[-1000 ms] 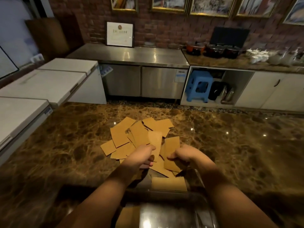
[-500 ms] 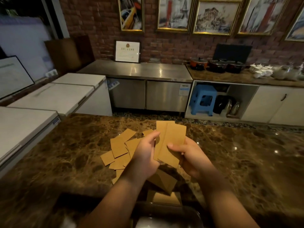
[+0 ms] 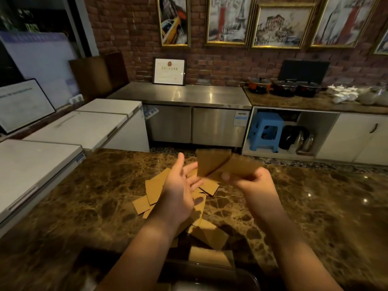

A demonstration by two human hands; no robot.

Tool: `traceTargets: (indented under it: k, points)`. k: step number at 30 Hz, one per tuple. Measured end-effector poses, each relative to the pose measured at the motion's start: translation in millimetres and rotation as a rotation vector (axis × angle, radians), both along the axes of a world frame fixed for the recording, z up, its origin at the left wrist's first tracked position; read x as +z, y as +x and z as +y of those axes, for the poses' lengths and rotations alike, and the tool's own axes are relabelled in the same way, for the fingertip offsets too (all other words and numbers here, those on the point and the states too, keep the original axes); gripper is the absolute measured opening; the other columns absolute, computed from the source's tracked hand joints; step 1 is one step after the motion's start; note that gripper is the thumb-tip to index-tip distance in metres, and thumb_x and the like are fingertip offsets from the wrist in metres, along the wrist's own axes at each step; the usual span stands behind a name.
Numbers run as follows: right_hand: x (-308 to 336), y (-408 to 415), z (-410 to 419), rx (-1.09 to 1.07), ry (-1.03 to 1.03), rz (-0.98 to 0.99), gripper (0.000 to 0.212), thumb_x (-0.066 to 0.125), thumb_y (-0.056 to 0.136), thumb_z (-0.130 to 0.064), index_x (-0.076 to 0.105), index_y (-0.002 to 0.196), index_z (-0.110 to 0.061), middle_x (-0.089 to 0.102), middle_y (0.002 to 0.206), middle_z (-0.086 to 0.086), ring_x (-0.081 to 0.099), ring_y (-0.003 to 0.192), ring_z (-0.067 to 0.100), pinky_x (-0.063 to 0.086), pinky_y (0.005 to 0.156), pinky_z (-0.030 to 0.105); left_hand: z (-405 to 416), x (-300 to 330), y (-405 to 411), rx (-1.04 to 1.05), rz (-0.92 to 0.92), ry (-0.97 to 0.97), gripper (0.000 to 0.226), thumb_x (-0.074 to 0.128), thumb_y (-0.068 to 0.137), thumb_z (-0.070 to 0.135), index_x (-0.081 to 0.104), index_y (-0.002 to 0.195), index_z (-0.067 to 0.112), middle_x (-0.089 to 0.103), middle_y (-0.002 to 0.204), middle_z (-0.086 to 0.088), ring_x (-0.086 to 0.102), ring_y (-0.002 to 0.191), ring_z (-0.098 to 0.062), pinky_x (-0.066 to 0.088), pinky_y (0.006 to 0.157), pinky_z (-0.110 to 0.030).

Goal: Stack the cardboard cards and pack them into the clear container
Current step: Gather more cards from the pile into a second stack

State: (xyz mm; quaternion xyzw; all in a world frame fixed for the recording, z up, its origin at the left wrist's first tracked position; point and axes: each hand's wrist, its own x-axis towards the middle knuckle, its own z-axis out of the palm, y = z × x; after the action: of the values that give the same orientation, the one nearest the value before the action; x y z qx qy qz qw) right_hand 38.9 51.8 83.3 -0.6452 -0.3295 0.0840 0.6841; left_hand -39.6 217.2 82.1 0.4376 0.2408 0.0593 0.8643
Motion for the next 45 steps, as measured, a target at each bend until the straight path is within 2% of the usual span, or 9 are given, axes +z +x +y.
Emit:
traceTargets:
  k: [4,9,13,17,25,33,36,40,45]
  points:
    - [-14,4,-7,0.041,-0.174,-0.672,0.025,0.083,0.076,-0.029,0.076,0.1,-0.027,0.069,0.118,-0.014,0.051,0.13,0.017,0.042,0.107,0.036,5,4,-7,-0.227,-0.029,-0.28,0.067,0.066,0.081,0.056,0.068,0.126,0.005,0.07,0.122,-0.025,0.067,0.111,-0.044,0.053,0.095,-0.056]
    - [-20,5,-6,-0.056,-0.084,-0.613,0.028,0.074,0.084,-0.04,0.075,0.108,-0.026,0.067,0.125,-0.008,0.054,0.13,0.018,0.042,0.109,0.03,4,-2,-2,-0.108,-0.116,-0.226,0.054,0.063,0.08,0.017,0.053,0.134,0.013,0.073,0.116,-0.023,0.071,0.104,-0.043,0.061,0.075,-0.053]
    - [-12,8,-3,-0.123,0.08,0.127,0.034,0.075,0.075,-0.034,0.063,0.107,-0.035,0.076,0.1,-0.02,0.072,0.098,0.006,0.059,0.078,0.022,17,-1,-2,-0.07,-0.22,-0.331,0.032,0.039,0.105,0.017,0.052,0.134,0.016,0.069,0.121,-0.028,0.069,0.107,-0.046,0.06,0.077,-0.062]
    - [-11,16,0,-0.106,0.057,0.361,0.029,0.073,0.086,-0.018,0.064,0.111,-0.029,0.077,0.112,-0.001,0.073,0.103,0.014,0.057,0.091,0.041,18,-3,0,-0.084,-0.202,-0.214,0.028,0.041,0.106,0.022,0.058,0.127,0.021,0.074,0.114,-0.023,0.075,0.094,-0.037,0.063,0.073,-0.052]
    - [-17,1,1,-0.156,-0.092,-0.367,0.026,0.083,0.069,-0.028,0.077,0.081,-0.05,0.044,0.152,-0.013,0.017,0.15,0.008,0.016,0.113,0.009,11,-2,3,-0.107,-0.02,-0.137,0.034,0.065,0.089,0.035,0.075,0.117,0.019,0.079,0.1,-0.015,0.077,0.078,-0.032,0.061,0.058,-0.044]
    - [-33,-2,15,-0.045,-0.324,-0.402,0.074,0.056,0.091,0.013,0.071,0.105,-0.059,0.005,0.166,-0.019,-0.013,0.148,-0.008,0.001,0.112,0.005,8,-8,8,-0.133,0.087,0.045,0.068,0.082,0.065,0.023,0.063,0.129,0.015,0.076,0.112,-0.017,0.073,0.098,-0.038,0.06,0.079,-0.053]
    - [-43,6,24,0.146,-0.357,-0.262,0.07,0.053,0.096,0.006,0.063,0.121,-0.058,0.003,0.16,-0.03,0.012,0.142,-0.016,0.034,0.108,0.01,15,-18,9,-0.131,0.097,-0.145,0.06,0.072,0.076,0.023,0.06,0.134,0.016,0.07,0.125,-0.023,0.068,0.113,-0.043,0.05,0.099,-0.062]
    - [-75,31,42,0.02,-0.525,0.211,0.048,0.053,0.102,-0.033,0.04,0.147,-0.043,0.046,0.141,-0.004,0.055,0.114,0.012,0.048,0.095,0.028,49,-44,0,0.199,-0.043,-0.269,0.04,0.045,0.1,0.009,0.051,0.127,0.038,0.07,0.107,-0.025,0.074,0.078,-0.039,0.06,0.064,-0.057]
    - [-108,49,80,-0.009,-1.035,0.276,0.044,0.067,0.087,-0.054,0.063,0.102,-0.013,0.059,0.082,-0.002,0.058,0.072,0.014,0.053,0.066,0.035,87,-83,-13,0.411,0.135,-0.277,0.029,0.042,0.094,0.007,0.053,0.118,0.019,0.058,0.091,-0.018,0.061,0.074,-0.031,0.056,0.066,-0.044]
